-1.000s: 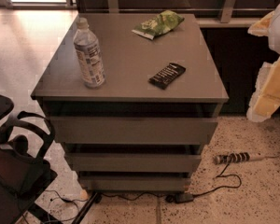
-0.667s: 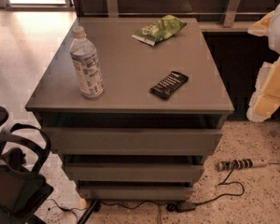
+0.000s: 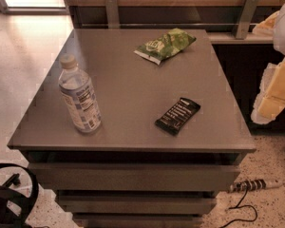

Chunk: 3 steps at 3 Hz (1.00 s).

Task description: Pick green jalapeno chip bag

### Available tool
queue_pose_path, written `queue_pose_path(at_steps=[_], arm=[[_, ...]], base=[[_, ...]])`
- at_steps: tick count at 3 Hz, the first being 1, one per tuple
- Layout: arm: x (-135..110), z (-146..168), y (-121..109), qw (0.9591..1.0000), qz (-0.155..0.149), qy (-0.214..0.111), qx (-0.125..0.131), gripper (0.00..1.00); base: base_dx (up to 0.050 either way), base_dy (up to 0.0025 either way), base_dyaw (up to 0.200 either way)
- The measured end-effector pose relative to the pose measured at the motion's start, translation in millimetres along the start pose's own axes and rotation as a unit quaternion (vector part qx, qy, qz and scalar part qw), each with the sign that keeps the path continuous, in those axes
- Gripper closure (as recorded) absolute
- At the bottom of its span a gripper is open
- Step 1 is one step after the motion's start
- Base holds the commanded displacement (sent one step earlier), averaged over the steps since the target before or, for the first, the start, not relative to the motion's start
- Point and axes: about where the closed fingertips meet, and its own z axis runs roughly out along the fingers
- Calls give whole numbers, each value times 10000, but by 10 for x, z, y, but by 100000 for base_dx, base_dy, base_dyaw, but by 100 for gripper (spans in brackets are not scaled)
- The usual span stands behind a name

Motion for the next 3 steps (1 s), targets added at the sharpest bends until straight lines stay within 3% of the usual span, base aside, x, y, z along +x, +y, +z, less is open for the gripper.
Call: queue_pose_path(at_steps=[1,2,3], arm=[[-6,-4,-11,10000,-2,-4,14,0],[-183,120,-391,9997,-24,30,231,0],[-569,408,-1079,9983,-3,-134,561,0]], base=[[0,0,0],[0,0,0],[0,0,0]])
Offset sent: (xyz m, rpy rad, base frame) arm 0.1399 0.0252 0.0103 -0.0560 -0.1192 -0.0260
